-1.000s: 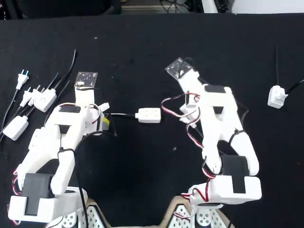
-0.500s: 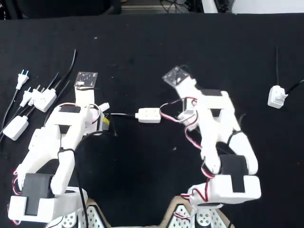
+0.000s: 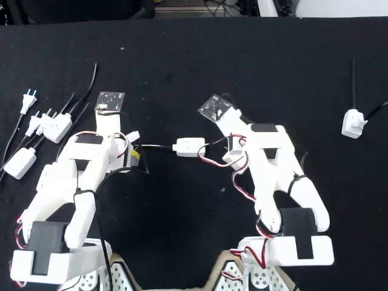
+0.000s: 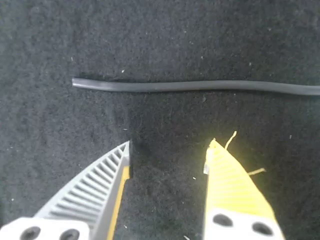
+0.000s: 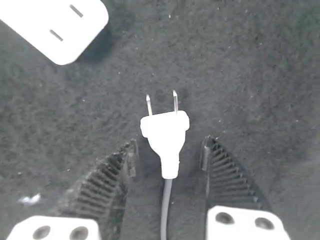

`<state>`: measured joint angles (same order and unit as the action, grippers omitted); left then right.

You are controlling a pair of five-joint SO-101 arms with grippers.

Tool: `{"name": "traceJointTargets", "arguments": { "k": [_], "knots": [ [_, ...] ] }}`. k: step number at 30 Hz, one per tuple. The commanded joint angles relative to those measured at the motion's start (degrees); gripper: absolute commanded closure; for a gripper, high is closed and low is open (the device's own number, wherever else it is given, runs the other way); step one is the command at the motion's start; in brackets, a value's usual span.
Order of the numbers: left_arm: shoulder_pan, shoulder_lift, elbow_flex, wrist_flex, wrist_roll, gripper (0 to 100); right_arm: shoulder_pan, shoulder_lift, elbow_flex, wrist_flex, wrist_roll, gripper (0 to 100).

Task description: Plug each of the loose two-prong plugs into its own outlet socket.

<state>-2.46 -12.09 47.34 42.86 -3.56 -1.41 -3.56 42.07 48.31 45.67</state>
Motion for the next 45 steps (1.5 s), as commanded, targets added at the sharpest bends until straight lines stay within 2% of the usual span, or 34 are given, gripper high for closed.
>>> {"name": "traceJointTargets", "arguments": {
  "k": [1,3,7,11,15,19,25,30,35,39,45],
  "knots": [
    [-0.57,-2.11,-0.31,-0.79,0.26,75,-0.26,-4.53,0.75,-0.79,8.44,79.4],
    [-0.57,-2.11,-0.31,-0.79,0.26,75,0.35,-6.90,1.45,0.00,11.52,79.4],
    [-0.57,-2.11,-0.48,-0.79,0.26,75,-2.02,-12.53,5.58,1.32,11.78,79.4],
    [-0.57,-2.11,-0.48,-0.79,0.26,75,-3.43,-13.93,10.33,-3.52,11.69,79.4],
    [-0.57,-2.11,-0.22,-0.79,0.26,75,-1.76,-10.86,11.12,-8.18,11.60,79.4],
    [-0.57,-2.11,-0.22,-0.79,0.26,75,1.05,-5.14,8.75,-12.04,11.60,79.4],
    [-0.57,-2.02,-0.22,-0.79,0.26,75,4.48,3.91,1.63,-11.96,11.43,79.4],
    [-0.57,-2.02,-0.40,-0.79,0.26,75,5.45,4.35,-0.40,-10.55,11.43,79.6],
    [-0.57,-2.02,-0.40,-0.79,0.26,75,5.89,4.35,-2.77,-10.55,10.55,88.3],
    [-0.57,-2.02,-0.40,-0.79,0.26,75,7.47,4.35,-5.41,-10.46,5.01,86.8],
    [-0.57,-2.02,-0.40,-0.79,0.26,75,8.18,4.35,-6.02,-10.55,4.48,86.7]
  ]
}}
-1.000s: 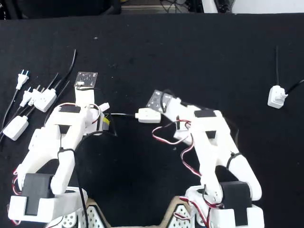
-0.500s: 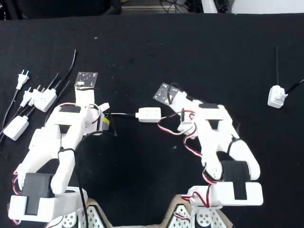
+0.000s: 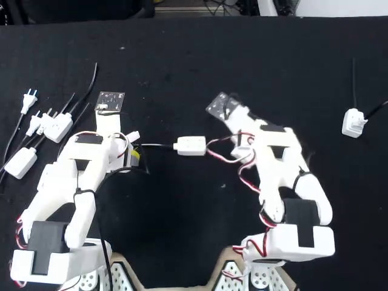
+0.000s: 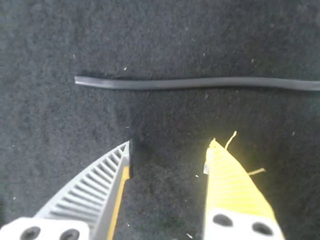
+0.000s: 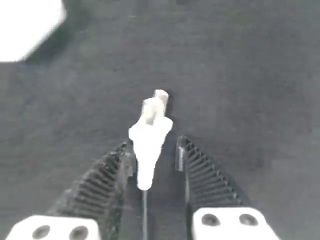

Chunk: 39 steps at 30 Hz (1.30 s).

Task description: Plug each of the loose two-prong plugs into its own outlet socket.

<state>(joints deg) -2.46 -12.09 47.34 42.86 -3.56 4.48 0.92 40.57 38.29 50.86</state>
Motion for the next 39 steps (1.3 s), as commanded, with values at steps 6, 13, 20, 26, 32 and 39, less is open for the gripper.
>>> {"name": "traceJointTargets", "arguments": {
  "k": [6,13,20,26,32,39],
  "knots": [
    [-0.57,-2.02,-0.31,-0.79,0.26,75,2.29,-0.13,-5.93,-0.44,-1.05,86.5],
    [-0.57,-2.02,-0.31,-0.79,0.26,75,1.85,0.48,-4.18,-0.53,-0.97,86.5],
    [-0.57,-2.02,-0.31,-0.79,0.26,75,1.93,-0.04,-2.59,-0.44,-0.62,86.5],
    [-0.57,-2.02,-0.31,-0.79,0.26,75,0.44,-3.21,-2.51,6.51,-0.97,86.8],
    [-0.57,-2.11,-0.22,-0.79,0.26,75,-2.02,-8.75,0.04,10.81,-0.97,86.8],
    [-0.57,-2.11,-0.13,-0.79,0.26,75,-1.67,-11.82,-0.13,10.81,-1.05,86.4]
  ]
}}
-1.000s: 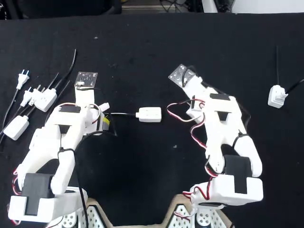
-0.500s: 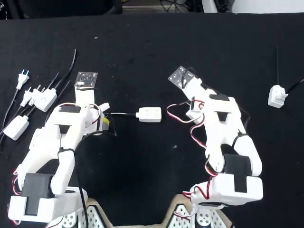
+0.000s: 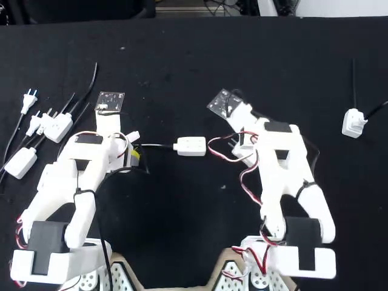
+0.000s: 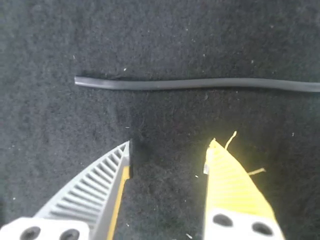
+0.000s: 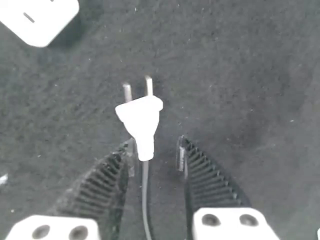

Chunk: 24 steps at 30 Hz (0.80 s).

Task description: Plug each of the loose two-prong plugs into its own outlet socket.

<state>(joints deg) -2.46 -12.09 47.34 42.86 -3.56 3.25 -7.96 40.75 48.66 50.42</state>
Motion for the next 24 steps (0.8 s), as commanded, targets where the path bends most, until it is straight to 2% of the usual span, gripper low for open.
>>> {"name": "traceJointTargets", "arguments": {
  "k": [1,3,8,14,16,24],
  "knots": [
    [-0.57,-2.11,-0.13,-0.79,0.26,75,-0.44,-2.95,-0.22,0.44,-0.70,86.4],
    [-0.57,-2.11,-0.13,-0.79,0.26,75,-0.62,-2.86,-0.04,0.88,-2.99,85.1],
    [-0.57,-2.11,-0.22,-0.79,0.26,75,-4.13,-2.42,2.59,1.85,-5.27,74.0],
    [-0.57,-2.11,-0.13,-0.79,0.26,75,-5.63,-2.24,5.85,-7.03,-5.19,77.4],
    [-0.57,-2.11,-0.13,-0.79,0.26,75,-5.54,-2.24,6.55,-8.18,-2.90,77.6],
    [-0.57,-2.11,-0.13,-0.79,0.26,75,0.00,0.04,6.55,-12.22,1.41,77.6]
  ]
}}
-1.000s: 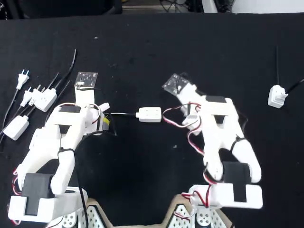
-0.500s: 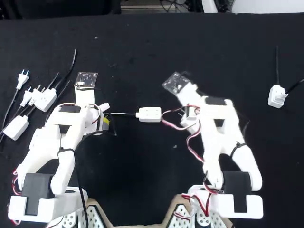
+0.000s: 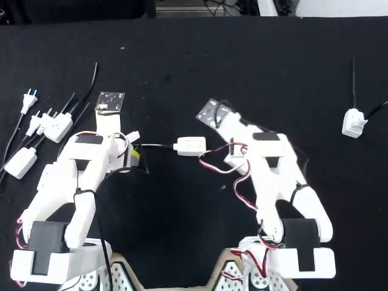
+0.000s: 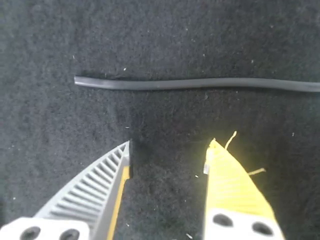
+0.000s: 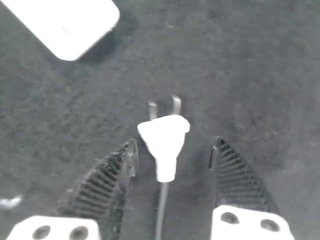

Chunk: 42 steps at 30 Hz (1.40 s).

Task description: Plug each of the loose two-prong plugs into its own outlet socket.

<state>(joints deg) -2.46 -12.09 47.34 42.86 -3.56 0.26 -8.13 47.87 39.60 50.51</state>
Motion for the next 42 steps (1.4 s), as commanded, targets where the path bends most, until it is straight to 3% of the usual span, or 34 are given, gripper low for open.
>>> {"name": "traceJointTargets", "arguments": {
  "k": [1,13,21,42],
  "knots": [
    [-0.57,-2.11,-0.13,-0.79,0.26,75,3.87,1.63,-0.66,-4.57,1.67,77.6],
    [-0.57,-2.02,-0.31,-0.79,0.26,75,6.33,7.25,-3.12,-6.59,1.49,77.6],
    [-0.57,-2.02,-0.31,-0.79,0.26,75,7.91,7.25,-8.92,-6.59,-5.45,77.6],
    [-0.57,-2.02,-0.13,-0.79,0.26,75,3.87,7.87,-9.45,-6.59,-7.21,77.6]
  ]
}}
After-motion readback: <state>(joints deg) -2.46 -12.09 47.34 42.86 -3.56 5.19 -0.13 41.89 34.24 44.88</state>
